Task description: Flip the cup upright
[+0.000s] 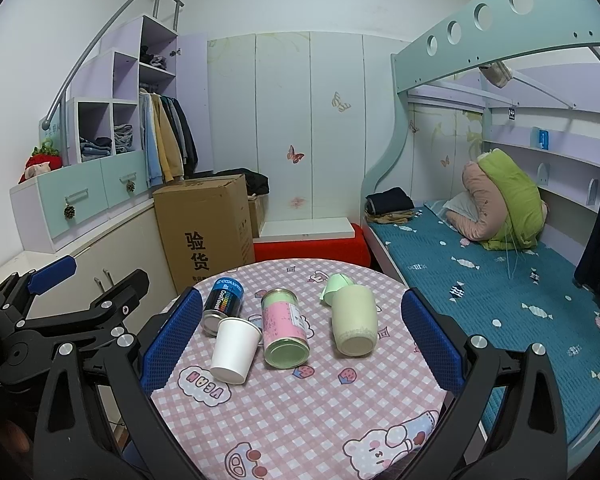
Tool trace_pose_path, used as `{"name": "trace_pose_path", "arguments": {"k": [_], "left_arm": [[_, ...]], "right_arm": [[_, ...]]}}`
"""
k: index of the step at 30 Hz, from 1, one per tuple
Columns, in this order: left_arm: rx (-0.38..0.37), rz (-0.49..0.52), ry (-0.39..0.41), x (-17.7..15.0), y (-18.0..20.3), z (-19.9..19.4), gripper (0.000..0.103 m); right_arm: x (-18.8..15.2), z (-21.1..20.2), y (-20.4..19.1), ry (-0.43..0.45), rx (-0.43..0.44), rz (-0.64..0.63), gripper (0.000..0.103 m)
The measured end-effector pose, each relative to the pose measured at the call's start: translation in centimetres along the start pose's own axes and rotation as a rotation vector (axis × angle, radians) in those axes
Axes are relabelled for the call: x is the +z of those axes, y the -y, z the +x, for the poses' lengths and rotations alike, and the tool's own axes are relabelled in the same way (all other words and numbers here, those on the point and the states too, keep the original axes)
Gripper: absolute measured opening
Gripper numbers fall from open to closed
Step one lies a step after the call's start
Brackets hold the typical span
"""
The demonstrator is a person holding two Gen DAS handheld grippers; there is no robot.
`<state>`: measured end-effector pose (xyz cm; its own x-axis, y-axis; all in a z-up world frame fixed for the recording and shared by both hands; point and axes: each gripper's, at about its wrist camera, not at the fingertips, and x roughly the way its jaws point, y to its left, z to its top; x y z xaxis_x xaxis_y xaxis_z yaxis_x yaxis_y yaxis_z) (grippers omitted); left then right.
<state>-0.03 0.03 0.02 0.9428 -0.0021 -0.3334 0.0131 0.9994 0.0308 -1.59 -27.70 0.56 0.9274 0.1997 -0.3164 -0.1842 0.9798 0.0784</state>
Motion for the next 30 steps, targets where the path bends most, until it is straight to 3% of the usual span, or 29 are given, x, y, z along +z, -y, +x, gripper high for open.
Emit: {"name": "trace_pose_path", "arguments": {"k": [30], "left_arm": [[0.0, 0.001, -0.006, 0.0, 0.0, 0.0, 0.098]], "right_arm": [[-1.4, 1.5, -0.6, -0.012, 0.002, 0.006, 0.096]]}}
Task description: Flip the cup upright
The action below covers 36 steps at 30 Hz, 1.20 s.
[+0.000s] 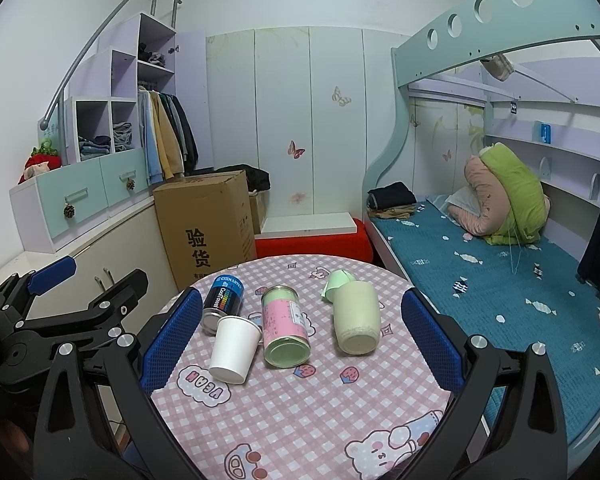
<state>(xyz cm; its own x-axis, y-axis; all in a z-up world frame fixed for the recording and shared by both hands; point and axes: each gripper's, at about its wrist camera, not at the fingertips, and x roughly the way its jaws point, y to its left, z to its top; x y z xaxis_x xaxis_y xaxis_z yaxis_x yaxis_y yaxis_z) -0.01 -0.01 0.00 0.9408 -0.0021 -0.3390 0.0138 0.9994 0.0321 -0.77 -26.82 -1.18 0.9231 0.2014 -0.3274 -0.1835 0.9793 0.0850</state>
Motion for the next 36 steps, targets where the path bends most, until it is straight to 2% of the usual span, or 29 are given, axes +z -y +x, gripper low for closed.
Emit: {"name": "trace_pose_path", "arguments": {"k": [9, 11, 19, 27, 36], "left_arm": [[0.004, 0.003, -0.02, -1.1, 0.3, 1.3, 0.098], [0.005, 0.005, -0.025, -2.0, 0.5, 2.6, 0.098], [0.002, 0.002, -0.055, -1.9, 0.7, 3.0, 0.098], [-0.013, 0.004, -0.16, -3.2, 1.6, 6.1, 0.098], [-0.043, -0.058, -0.309, -5.1, 3.1, 10.9, 0.098]], "right_arm": [[-0.1, 1.3, 0.8, -0.023, 0.003, 0.015, 0.096], [-0.1, 1.4, 0.9, -0.029, 0.004, 0.019, 0.096], [-0.1, 2.3, 1.7, -0.054, 0.007, 0.031, 0.096], [-0.6, 4.3, 3.4, -0.094, -0.002, 0.063, 0.096], [-2.2, 7.7, 6.3, -0.177, -0.023, 0.103, 0.096]]}}
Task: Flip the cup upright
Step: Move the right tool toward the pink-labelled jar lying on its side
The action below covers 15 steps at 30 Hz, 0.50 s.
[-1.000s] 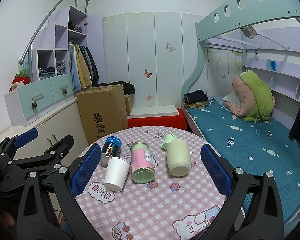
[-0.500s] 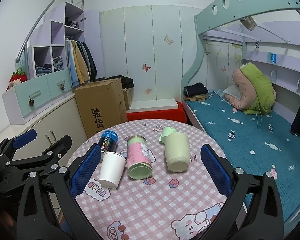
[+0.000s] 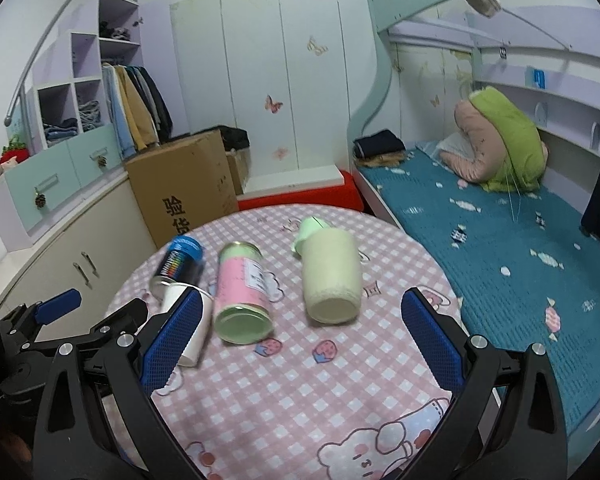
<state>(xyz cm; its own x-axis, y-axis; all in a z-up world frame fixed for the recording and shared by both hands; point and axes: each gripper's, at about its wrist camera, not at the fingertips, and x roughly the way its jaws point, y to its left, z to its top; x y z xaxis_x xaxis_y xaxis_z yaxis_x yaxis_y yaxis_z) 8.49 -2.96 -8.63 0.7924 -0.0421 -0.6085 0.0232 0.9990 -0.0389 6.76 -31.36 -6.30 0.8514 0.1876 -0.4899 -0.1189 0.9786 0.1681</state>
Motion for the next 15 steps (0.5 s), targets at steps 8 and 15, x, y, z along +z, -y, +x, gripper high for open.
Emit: {"name": "trace_pose_path", "arguments": {"k": [8, 15], "left_arm": [[-0.021, -0.007, -0.08, -0.1, 3.6, 4.4, 0.098], [0.028, -0.014, -0.124, -0.1, 5.6, 8.2, 0.098]], "right_arm": [[-0.5, 2.4, 3.6, -0.036, -0.034, 0.042, 0.096], [-0.7, 4.7, 6.9, -0.08, -0.056, 0.077, 0.096]]}}
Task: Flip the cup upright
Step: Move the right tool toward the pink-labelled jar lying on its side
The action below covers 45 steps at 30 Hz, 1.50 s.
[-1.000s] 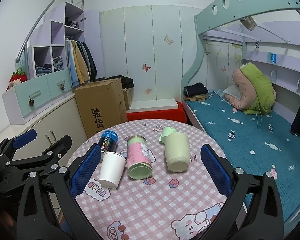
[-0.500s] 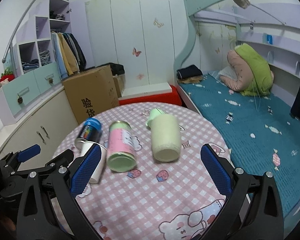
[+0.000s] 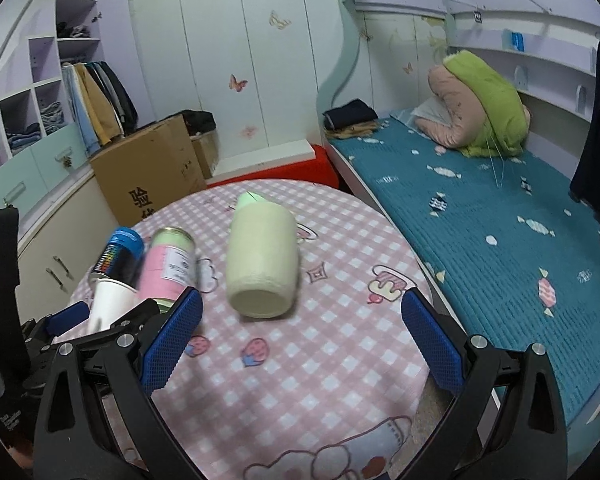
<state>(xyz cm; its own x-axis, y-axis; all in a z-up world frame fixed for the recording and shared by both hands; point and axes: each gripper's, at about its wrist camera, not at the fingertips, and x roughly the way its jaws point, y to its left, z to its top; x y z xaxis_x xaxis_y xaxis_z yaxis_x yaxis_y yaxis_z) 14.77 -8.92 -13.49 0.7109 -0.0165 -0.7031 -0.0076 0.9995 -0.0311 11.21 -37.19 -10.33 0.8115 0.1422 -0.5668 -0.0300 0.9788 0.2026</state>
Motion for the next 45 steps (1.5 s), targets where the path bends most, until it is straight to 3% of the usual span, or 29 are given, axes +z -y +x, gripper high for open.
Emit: {"name": "trace_pose_path", "arguments": {"k": [12, 26, 28, 33, 45], "left_arm": [[0.051, 0.03, -0.026, 0.8, 1.9, 3.5, 0.098], [0.039, 0.043, -0.117, 0.8, 2.1, 7.0, 0.097], [0.036, 0.036, -0.12, 0.7, 2.0, 7.0, 0.095], [0.038, 0.045, -0.111, 0.6, 2.1, 6.7, 0.076], [-0.02, 0.073, -0.132, -1.9, 1.9, 4.1, 0.076]], "right_arm": [[0.2, 2.6, 1.8, -0.027, 0.018, 0.016, 0.096], [0.3, 3.9, 2.0, -0.054, 0.044, 0.027, 0.096], [0.2, 4.1, 2.0, -0.057, 0.044, 0.028, 0.096], [0.1, 4.1, 2.1, -0.061, 0.045, 0.032, 0.096], [-0.8, 2.9, 1.0, -0.074, 0.036, 0.017, 0.096]]}}
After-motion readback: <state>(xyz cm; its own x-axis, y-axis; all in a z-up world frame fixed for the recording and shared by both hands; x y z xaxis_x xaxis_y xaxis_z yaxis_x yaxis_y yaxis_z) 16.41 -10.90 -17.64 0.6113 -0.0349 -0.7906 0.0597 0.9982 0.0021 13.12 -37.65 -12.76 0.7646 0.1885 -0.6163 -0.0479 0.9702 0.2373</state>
